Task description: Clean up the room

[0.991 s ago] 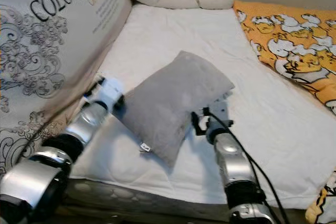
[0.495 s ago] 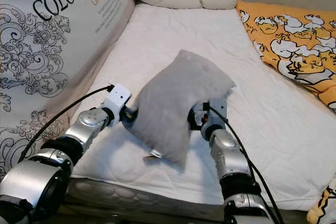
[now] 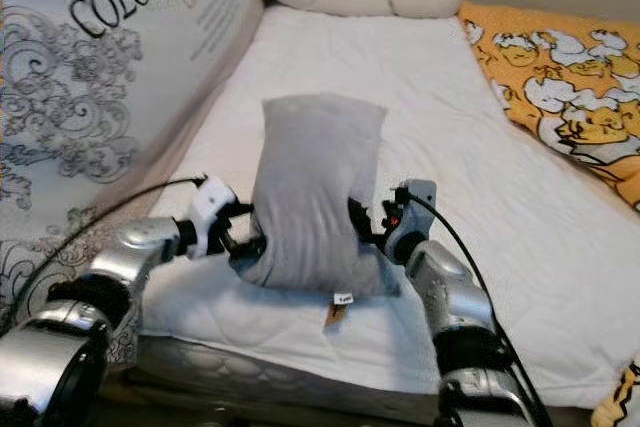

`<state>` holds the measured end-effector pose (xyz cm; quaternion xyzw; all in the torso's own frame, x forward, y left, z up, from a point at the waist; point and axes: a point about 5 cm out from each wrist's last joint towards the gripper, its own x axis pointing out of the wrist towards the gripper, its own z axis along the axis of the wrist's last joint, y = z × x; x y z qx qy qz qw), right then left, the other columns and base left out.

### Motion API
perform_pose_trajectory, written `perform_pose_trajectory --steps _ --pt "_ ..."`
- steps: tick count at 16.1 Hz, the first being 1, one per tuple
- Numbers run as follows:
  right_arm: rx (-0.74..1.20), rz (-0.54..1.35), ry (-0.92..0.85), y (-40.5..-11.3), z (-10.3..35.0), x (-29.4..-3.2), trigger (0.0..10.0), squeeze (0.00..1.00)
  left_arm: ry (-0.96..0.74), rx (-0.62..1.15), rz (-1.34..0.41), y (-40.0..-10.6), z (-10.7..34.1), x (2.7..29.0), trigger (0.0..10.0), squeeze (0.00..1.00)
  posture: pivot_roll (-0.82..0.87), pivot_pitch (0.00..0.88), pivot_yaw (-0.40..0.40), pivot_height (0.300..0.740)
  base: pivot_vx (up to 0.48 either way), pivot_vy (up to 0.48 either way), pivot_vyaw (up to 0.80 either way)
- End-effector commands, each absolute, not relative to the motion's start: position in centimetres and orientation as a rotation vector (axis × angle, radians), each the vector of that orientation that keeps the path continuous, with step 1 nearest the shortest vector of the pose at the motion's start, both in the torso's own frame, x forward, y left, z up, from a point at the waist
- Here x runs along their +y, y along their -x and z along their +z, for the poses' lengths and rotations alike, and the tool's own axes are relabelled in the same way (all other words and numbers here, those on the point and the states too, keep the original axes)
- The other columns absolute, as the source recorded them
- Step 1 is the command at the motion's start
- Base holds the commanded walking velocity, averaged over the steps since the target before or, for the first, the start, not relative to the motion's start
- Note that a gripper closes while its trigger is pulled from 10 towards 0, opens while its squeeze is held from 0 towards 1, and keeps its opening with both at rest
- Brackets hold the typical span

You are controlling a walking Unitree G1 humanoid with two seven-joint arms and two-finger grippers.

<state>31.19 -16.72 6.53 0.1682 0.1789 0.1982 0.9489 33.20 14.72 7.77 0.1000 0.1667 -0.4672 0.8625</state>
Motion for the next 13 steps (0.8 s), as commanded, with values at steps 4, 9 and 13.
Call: perform_pose_trajectory --steps 4,9,13 --pt "0.368 0.556 -0.31 -30.1 7.7 -18.1 10.0 0.0 -0.144 0.242 -1.163 -30.3 9.3 13.6 10.0 0.35 -0.04 0.0 -0.017 0.74 0.0 0.0 0.0" --pt "0.379 0.382 -0.2 -30.5 7.9 -22.0 10.0 0.78 -0.16 0.223 -0.923 -30.7 9.6 16.2 10.0 0.4 -0.04 0.0 -0.013 0.74 0.0 0.0 0.0" --pt "0.342 0.312 -0.337 -31.3 7.4 -22.2 10.0 1.0 0.043 0.158 -0.63 -34.4 10.8 16.4 10.0 1.0 -0.04 0.0 -0.012 0.74 0.0 0.0 0.0"
